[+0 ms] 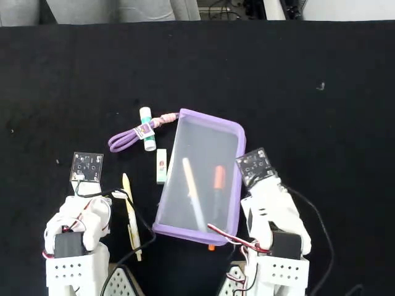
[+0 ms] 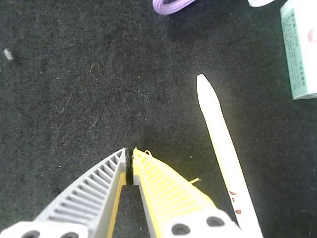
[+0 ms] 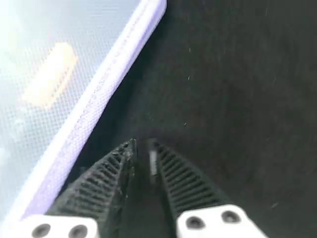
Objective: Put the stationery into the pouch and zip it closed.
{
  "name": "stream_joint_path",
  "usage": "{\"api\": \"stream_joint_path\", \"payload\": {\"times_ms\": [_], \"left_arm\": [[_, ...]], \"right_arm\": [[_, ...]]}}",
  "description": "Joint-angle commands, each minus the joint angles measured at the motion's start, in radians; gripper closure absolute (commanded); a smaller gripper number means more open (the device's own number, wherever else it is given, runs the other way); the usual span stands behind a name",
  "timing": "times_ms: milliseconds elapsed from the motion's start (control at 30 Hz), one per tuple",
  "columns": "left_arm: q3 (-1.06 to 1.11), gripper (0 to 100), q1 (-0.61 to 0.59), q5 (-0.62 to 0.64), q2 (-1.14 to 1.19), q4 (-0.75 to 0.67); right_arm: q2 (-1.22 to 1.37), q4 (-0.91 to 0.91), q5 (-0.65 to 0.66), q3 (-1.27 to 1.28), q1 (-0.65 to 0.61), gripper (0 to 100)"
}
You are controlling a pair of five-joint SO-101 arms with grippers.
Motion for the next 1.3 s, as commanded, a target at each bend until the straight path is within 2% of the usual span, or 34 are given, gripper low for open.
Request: {"api": "stream_joint_path", "payload": {"times_ms": [0,200,300,567,967,1267], "left_arm": [[0.024,97,0.005,0.008,-0.006,-0.015],[0.024,97,0.005,0.008,-0.006,-0.015],[0.024,97,0.004,0.008,-0.006,-0.015],[0.024,97,0.004,0.008,-0.006,-0.015],[0.024,97,0.004,0.008,-0.006,-0.015],[0.024,97,0.004,0.008,-0.006,-0.015]], "right_arm": [[-0.091,-0.040,0.029,-0.148,0.018,86.4],[-0.077,-0.031,0.026,-0.407,-0.026,85.4],[0.018,-0.012,0.028,-0.493,-0.080,85.4],[0.530,-0.086,0.026,-0.740,-0.207,85.4],[1.219,-0.089,-0.021,-1.244,-0.499,85.4],[1.692,-0.092,-0.021,-1.557,-0.566,85.4]]}}
